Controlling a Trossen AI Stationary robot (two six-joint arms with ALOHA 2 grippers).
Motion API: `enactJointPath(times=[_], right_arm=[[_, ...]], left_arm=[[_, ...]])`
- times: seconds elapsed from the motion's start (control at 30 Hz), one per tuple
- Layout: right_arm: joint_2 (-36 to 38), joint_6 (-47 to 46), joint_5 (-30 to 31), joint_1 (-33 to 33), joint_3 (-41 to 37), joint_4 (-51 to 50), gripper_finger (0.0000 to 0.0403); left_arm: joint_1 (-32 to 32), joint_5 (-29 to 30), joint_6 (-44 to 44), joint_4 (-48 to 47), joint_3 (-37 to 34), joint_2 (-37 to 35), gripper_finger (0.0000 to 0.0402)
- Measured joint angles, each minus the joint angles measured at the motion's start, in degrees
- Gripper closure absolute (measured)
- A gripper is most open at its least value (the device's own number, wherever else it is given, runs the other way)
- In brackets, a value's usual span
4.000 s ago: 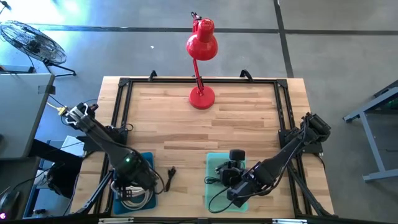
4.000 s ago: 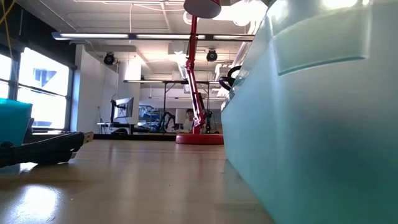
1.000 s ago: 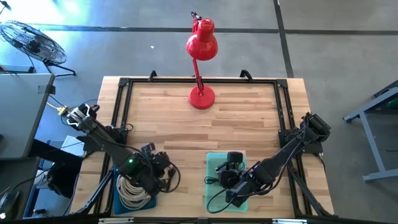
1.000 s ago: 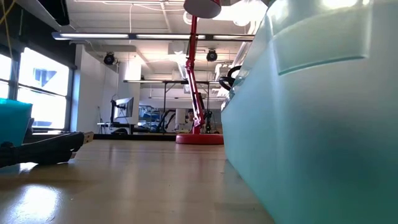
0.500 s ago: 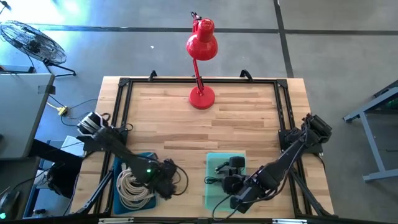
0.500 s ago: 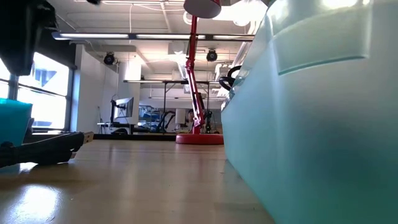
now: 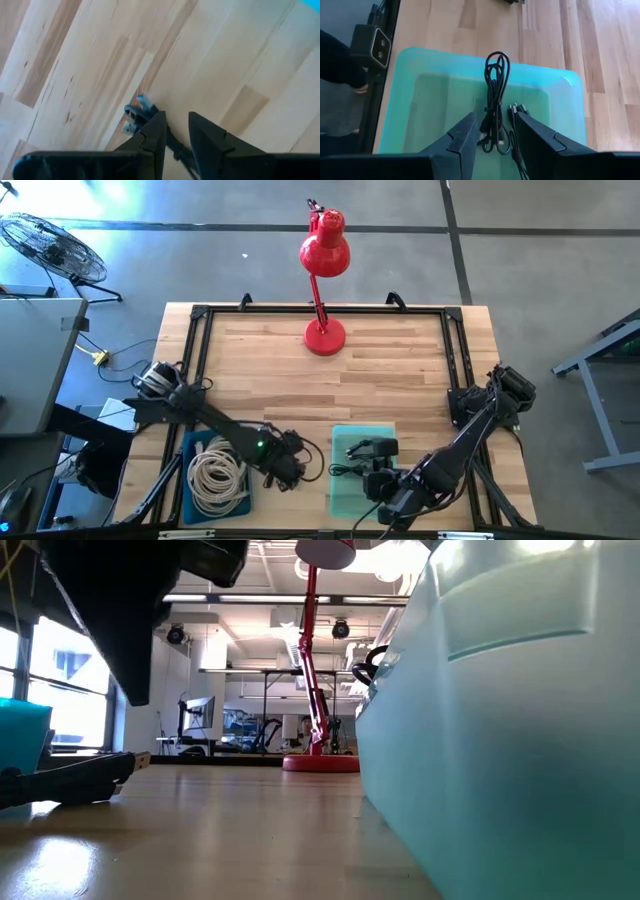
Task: Pick & Place USB Port
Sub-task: Put the black USB cable into the green bin
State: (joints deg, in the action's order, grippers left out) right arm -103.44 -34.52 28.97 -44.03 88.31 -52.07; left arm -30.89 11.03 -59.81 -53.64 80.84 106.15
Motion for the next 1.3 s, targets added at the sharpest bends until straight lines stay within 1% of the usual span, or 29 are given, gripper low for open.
enactJointPath(times=[0.17,0.33,0.67,1.3], right_arm=[[0.00,0.06,0.14,0.00,0.02,0.02,0.0277],[0.00,0.19,1.35,0.05,0.02,0.02,0.0277],[0.00,0.04,2.26,0.15,0.02,0.02,0.0277],[0.00,-1.59,2.64,0.15,0.02,0.48,0.0277]], left_arm=[[1.09,0.06,0.00,3.69,0.02,0.00,0.0322],[2.06,1.49,0.02,9.32,0.02,0.00,0.0322],[2.03,2.00,0.00,17.36,0.02,-0.02,0.0322],[2.03,2.16,-0.03,21.49,0.04,-0.04,0.0322]])
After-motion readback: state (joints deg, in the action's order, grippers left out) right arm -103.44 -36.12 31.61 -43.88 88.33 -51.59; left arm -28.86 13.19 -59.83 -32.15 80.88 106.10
